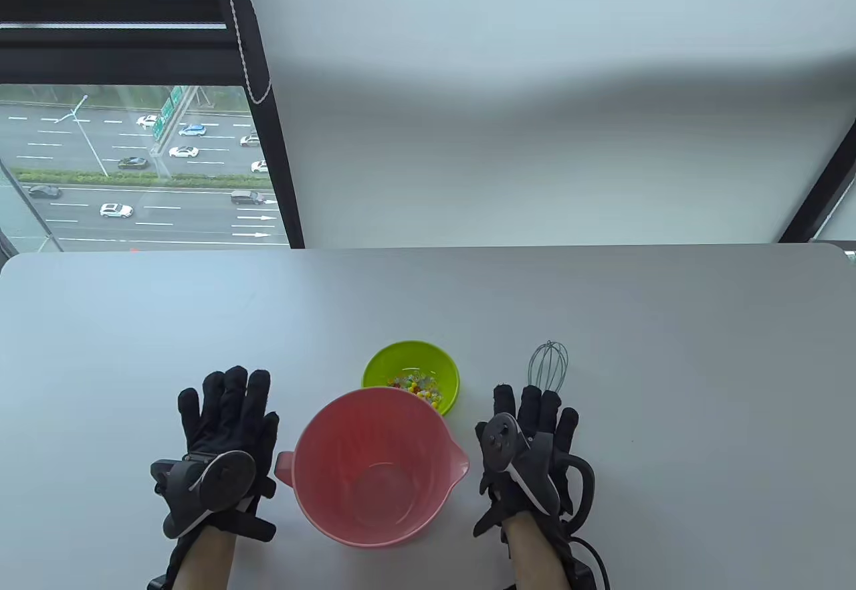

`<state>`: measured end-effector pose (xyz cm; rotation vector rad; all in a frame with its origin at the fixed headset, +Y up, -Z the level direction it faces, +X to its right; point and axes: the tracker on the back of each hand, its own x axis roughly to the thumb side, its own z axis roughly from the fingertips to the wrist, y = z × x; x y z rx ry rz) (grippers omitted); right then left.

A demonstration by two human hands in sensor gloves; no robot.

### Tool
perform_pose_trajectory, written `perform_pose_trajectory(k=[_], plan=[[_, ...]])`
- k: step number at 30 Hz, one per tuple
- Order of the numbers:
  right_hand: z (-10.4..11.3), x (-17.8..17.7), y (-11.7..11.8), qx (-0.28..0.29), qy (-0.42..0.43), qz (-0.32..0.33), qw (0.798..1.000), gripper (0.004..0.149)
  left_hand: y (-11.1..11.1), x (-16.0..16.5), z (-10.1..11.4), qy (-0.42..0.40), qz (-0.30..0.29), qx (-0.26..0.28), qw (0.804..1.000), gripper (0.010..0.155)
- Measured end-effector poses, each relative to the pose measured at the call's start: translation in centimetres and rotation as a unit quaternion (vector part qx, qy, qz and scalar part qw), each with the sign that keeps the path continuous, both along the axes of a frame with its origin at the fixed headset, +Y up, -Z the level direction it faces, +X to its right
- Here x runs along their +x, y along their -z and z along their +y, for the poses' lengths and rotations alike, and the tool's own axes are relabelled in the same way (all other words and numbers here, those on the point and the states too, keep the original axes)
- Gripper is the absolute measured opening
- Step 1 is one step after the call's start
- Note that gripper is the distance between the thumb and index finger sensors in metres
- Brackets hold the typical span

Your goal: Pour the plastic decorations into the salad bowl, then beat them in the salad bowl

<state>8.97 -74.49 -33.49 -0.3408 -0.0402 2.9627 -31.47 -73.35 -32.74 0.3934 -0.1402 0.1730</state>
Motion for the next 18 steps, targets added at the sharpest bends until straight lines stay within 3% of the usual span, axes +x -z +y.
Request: perform_pose_trajectory(k=[7,11,16,18], plan=[[0.7,0.1,1.3,-0.011,0.088,0.014,0.996,0.064,0.4,-0.3,-0.6,-0.016,0.006,-0.018,1.0,0.066],[0.9,0.5,3.4,-0.092,0.153,-0.022,0.984,0.066,0.4,-0.4,-0.7,-0.03,0.001,-0.018,0.999,0.067],[-0.1,0.2,5.9,-0.146,0.261,-0.02,0.954,0.07,0.3,-0.5,-0.6,-0.042,-0.002,-0.011,0.999,0.066],[-0.3,-0.2,6.4,-0.144,0.259,-0.026,0.955,0.071,0.2,-0.6,-0.5,-0.045,-0.002,-0.008,0.999,0.065]])
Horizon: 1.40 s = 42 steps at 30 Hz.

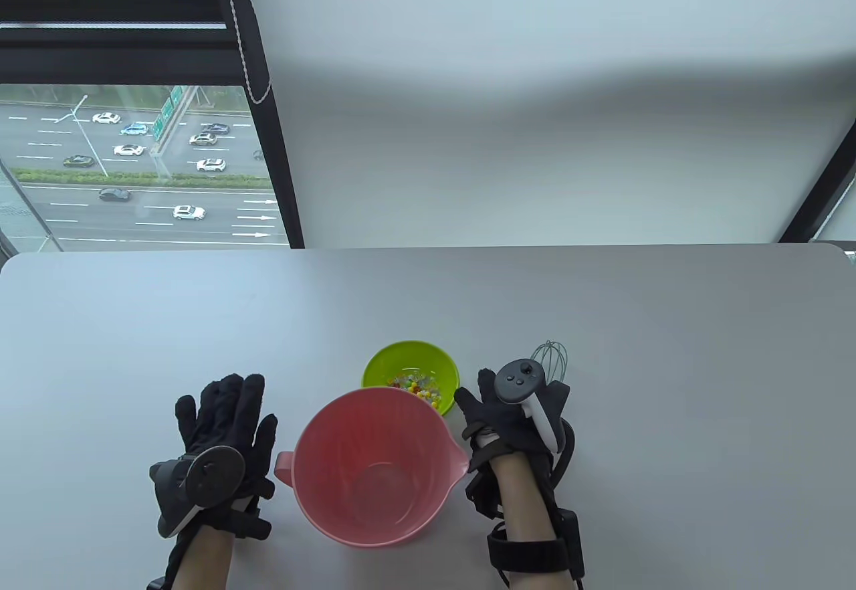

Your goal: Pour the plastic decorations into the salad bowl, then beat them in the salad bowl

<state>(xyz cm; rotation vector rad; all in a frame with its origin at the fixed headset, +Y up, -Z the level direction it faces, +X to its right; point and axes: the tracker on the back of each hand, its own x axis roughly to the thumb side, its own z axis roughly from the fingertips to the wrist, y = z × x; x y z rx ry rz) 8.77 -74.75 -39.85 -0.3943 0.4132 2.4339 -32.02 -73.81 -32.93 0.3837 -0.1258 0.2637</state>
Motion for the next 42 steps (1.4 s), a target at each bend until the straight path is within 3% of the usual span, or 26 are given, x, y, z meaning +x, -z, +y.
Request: perform_pose_trajectory(k=[9,19,25,29,33,42], plan=[[-0.4,-1.4,1.1,-0.002,-0.026,0.014,1.0,0.07,0.0,0.0,-0.1,-0.012,-0.002,-0.001,1.0,0.061],[-0.9,-2.6,1.5,0.049,-0.004,-0.014,0.999,0.059,0.0,0.0,-0.3,-0.02,-0.004,-0.009,1.0,0.059],[-0.3,-0.9,0.7,0.101,0.05,-0.062,0.992,0.052,0.0,0.0,-0.3,-0.024,-0.004,-0.013,1.0,0.059],[1.4,1.8,-0.5,0.162,0.107,-0.11,0.975,0.052,0.0,0.2,-0.3,-0.021,-0.006,-0.014,1.0,0.059],[4.3,3.3,-1.7,0.231,0.088,-0.125,0.961,0.051,0.0,0.3,-0.4,-0.019,-0.008,-0.016,1.0,0.059],[10.3,0.7,-4.3,0.33,0.05,-0.063,0.94,0.051,0.0,0.1,-0.3,-0.016,-0.001,-0.015,1.0,0.059]])
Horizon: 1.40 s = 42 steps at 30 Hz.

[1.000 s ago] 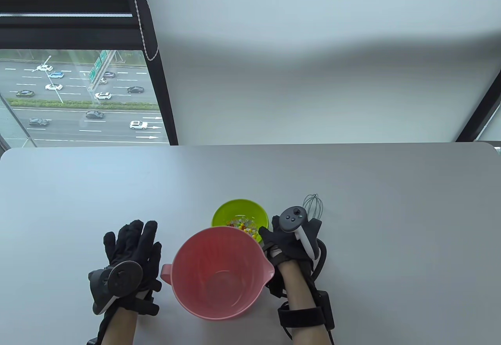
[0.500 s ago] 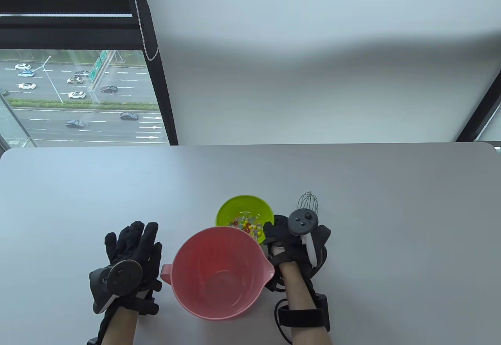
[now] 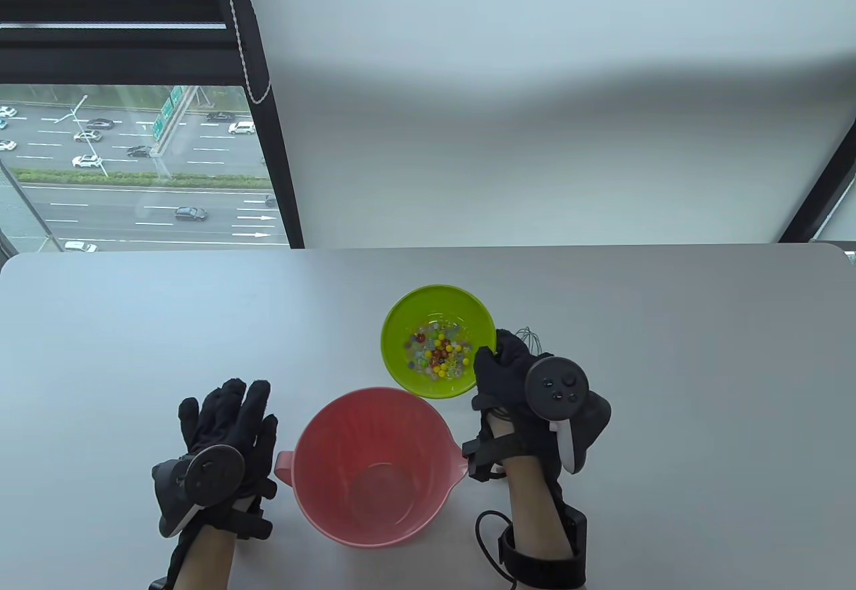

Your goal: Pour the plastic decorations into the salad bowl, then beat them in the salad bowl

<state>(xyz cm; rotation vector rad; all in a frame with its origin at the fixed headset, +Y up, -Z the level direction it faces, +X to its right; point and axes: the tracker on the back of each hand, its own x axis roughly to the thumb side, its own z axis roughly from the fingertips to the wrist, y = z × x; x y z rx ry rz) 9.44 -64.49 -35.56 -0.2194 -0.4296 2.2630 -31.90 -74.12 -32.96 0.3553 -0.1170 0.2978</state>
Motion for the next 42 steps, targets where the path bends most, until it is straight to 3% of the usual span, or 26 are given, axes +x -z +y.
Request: perform_pose_trajectory(k=[5,9,14,21,27,33,38,40,42], plan=[[2.7,-4.1,-1.9,0.08,-0.141,0.063,0.985,0.049,0.0,0.0,0.0,-0.002,0.001,-0.001,1.0,0.059],[3.6,-7.6,-3.8,0.193,-0.302,0.08,0.93,0.048,0.0,-0.1,0.0,-0.003,0.001,0.004,1.0,0.059],[4.1,-10.3,-6.5,0.321,-0.407,0.059,0.853,0.048,0.0,-0.2,0.0,-0.006,0.003,0.008,1.0,0.059],[4.9,-10.1,-7.8,0.368,-0.396,0.032,0.84,0.047,0.0,-0.3,0.0,-0.005,0.003,0.009,1.0,0.059],[5.0,-8.5,-7.2,0.359,-0.378,0.011,0.853,0.047,-0.1,-0.3,0.0,-0.006,0.003,0.007,1.0,0.059],[5.6,-4.3,-5.8,0.301,-0.289,-0.046,0.908,0.047,-0.1,-0.3,0.0,-0.008,0.003,0.005,1.0,0.059],[4.9,1.8,-4.4,0.201,-0.211,-0.124,0.949,0.047,-0.1,-0.4,0.1,-0.014,0.002,0.002,1.0,0.059],[3.6,4.5,-3.7,0.131,-0.175,-0.14,0.966,0.047,-0.1,-0.4,0.1,-0.016,0.003,0.001,1.0,0.059],[2.1,6.9,-3.1,0.101,-0.144,-0.162,0.971,0.047,0.0,-0.5,0.0,-0.025,-0.001,-0.01,1.0,0.059]])
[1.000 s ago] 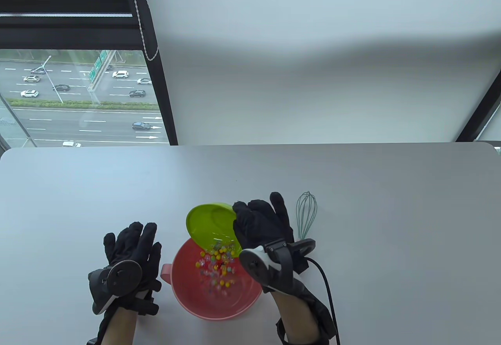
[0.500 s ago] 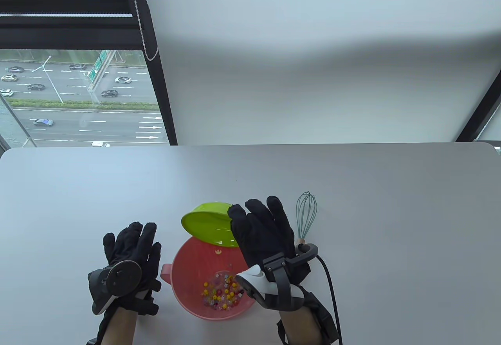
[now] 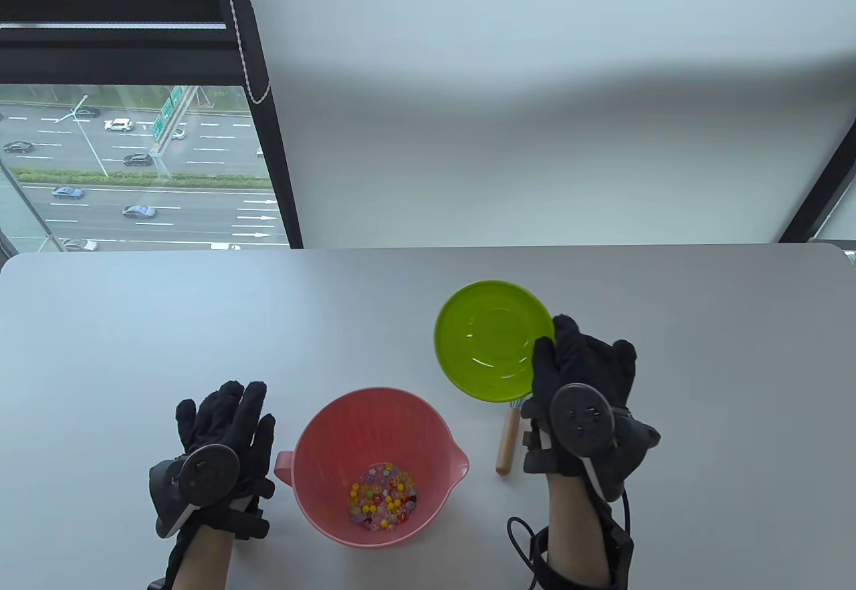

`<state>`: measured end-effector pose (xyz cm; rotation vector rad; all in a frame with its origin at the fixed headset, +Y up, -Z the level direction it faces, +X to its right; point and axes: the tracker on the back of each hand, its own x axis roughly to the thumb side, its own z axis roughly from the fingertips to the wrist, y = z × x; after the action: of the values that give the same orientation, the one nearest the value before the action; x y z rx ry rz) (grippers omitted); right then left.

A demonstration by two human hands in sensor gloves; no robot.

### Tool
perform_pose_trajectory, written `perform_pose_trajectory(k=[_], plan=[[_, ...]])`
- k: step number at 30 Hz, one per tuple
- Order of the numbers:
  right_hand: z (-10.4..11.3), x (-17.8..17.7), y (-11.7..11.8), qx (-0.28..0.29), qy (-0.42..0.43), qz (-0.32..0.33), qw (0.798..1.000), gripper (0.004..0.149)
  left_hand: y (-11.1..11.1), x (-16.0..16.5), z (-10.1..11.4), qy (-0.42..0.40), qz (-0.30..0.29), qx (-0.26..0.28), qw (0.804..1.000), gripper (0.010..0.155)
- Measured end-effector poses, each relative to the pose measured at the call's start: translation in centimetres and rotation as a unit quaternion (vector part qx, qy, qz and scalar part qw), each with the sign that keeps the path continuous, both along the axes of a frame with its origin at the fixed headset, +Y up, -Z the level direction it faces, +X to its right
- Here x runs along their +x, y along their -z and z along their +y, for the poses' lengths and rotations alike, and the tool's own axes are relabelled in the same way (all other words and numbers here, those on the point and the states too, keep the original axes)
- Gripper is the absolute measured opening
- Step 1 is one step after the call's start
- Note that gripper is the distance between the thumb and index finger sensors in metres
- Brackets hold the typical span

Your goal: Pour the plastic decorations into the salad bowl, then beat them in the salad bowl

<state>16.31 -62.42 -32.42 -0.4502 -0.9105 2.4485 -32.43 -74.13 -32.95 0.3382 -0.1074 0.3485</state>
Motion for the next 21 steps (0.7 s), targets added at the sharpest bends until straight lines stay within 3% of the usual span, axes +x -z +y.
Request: perform_pose_trajectory(k=[5,12,17,21], plan=[[-5.4,6.1,0.7,-0.105,0.058,-0.072,0.99,0.047,0.2,-0.1,-0.3,-0.01,-0.004,-0.009,1.0,0.059],[-11.0,9.2,1.0,-0.209,0.082,-0.11,0.968,0.048,0.5,-0.1,-0.7,-0.058,-0.037,-0.041,0.997,0.059],[-12.6,10.0,1.1,-0.261,0.088,-0.124,0.953,0.049,0.6,0.0,-0.7,-0.047,-0.038,-0.044,0.997,0.059],[-13.4,10.5,0.3,-0.264,0.131,-0.126,0.947,0.054,0.6,0.0,-0.6,-0.051,-0.039,-0.043,0.997,0.059]])
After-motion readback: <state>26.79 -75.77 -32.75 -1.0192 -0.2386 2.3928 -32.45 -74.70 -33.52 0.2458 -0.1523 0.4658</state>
